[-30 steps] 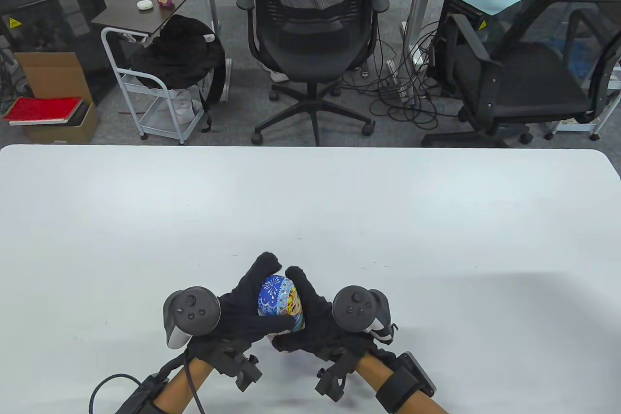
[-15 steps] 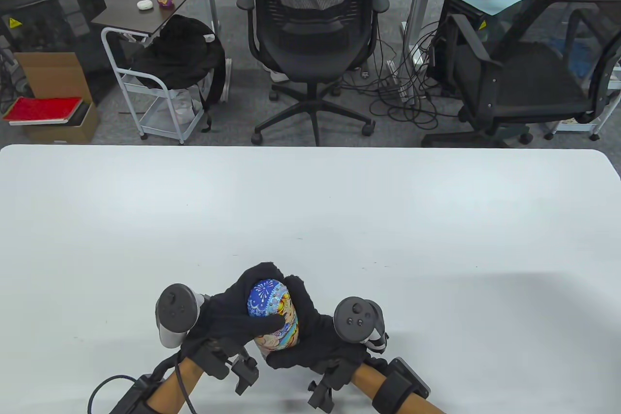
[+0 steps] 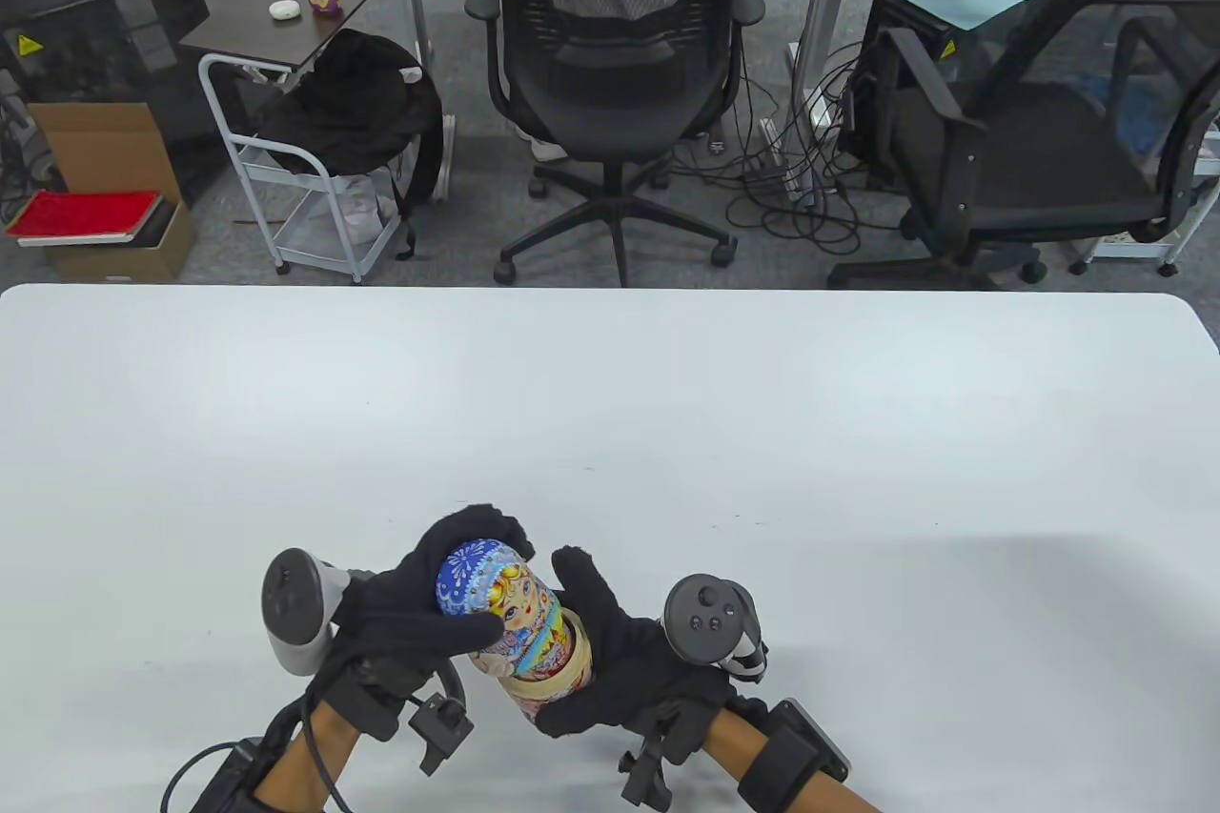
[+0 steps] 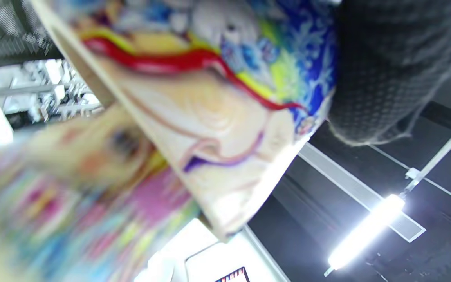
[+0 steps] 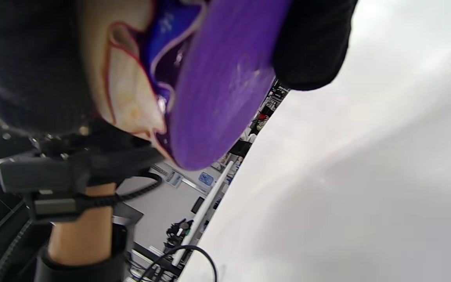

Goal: Separate nested Russian dolls into individual dolls

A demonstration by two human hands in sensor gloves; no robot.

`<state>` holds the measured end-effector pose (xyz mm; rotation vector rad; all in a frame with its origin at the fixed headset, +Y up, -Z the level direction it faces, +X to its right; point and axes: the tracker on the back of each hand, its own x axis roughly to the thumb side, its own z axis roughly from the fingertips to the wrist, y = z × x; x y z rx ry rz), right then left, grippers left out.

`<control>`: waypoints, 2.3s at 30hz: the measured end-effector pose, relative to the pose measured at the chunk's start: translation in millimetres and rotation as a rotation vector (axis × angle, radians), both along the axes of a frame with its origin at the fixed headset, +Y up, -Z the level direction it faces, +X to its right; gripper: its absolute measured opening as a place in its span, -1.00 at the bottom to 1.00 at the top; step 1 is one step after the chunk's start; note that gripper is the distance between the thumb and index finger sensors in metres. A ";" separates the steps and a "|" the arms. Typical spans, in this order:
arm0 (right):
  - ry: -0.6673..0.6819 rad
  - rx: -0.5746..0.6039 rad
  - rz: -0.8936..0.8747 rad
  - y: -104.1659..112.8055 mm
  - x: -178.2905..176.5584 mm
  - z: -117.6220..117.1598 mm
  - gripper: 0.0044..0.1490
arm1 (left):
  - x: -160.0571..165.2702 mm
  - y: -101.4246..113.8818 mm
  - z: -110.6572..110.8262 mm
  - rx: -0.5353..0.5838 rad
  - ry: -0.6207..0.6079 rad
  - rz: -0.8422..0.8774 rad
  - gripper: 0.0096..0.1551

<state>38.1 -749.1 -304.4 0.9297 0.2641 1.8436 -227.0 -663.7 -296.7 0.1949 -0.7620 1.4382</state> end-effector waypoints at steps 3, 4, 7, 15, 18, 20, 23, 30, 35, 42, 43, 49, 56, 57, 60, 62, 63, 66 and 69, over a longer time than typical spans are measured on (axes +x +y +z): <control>-0.008 -0.013 0.000 -3.3 3.1 -1.2 0.70 | -26.6 4.8 0.9 0.028 0.096 0.018 0.15; -0.010 -0.020 -0.010 -3.6 3.9 -1.9 0.70 | -38.2 4.6 0.5 0.013 0.126 0.038 0.15; -0.030 -0.008 -0.012 -2.6 6.7 -3.0 0.70 | -62.7 0.1 -4.3 0.008 0.274 -0.115 0.15; -0.080 0.015 0.004 -5.5 19.5 -7.0 0.66 | -91.9 -44.6 -33.5 -0.141 0.683 -0.573 0.18; -0.088 0.016 0.008 -6.3 22.7 -8.8 0.66 | -95.2 -55.9 -41.2 -0.162 0.774 -0.721 0.20; -0.092 0.015 0.011 -6.8 23.9 -9.5 0.66 | -97.8 -62.0 -46.1 -0.160 0.816 -0.792 0.19; -0.093 0.010 0.016 -7.5 24.2 -10.6 0.65 | -102.3 -75.1 -53.6 -0.203 0.828 -0.792 0.18; -0.093 0.008 0.028 -8.6 23.1 -11.1 0.65 | -92.4 -85.5 -65.3 -0.240 0.773 -0.871 0.16; -0.095 0.007 0.030 -8.1 22.7 -10.7 0.65 | -91.1 -88.9 -67.5 -0.285 0.742 -0.888 0.15; -0.115 0.013 0.064 -8.6 18.9 -10.6 0.65 | -67.9 -29.5 -31.2 0.018 0.650 -0.779 0.22; -0.115 0.013 0.073 -8.8 17.7 -10.6 0.65 | -57.1 -19.3 -21.0 0.075 0.575 -0.740 0.17; -0.105 0.036 0.104 -8.6 12.6 -7.4 0.65 | 16.3 -13.1 16.5 0.103 0.134 -0.568 0.10; -0.084 0.047 0.105 -7.6 9.1 -3.4 0.65 | 51.2 -17.1 26.4 0.233 0.183 -0.707 -0.07; -0.077 0.044 0.102 -7.2 8.8 -3.3 0.65 | 49.7 -15.9 27.0 0.214 0.160 -0.687 -0.08; -0.059 0.035 0.088 -4.3 6.8 -1.4 0.65 | 44.6 -10.7 27.1 0.206 0.124 -0.621 -0.09; -0.055 0.055 0.107 -3.9 6.4 -0.7 0.65 | 40.0 -5.4 27.4 0.207 0.114 -0.595 -0.09; -0.054 0.059 0.113 -4.1 6.6 -0.9 0.65 | 37.8 -3.0 28.1 0.220 0.121 -0.579 -0.09; -0.069 0.067 0.132 -4.1 9.5 -3.2 0.65 | 26.1 8.5 31.5 0.248 0.161 -0.525 -0.09; -0.087 0.072 0.146 -4.0 13.4 -6.0 0.65 | 12.5 17.1 33.2 0.246 0.190 -0.454 -0.09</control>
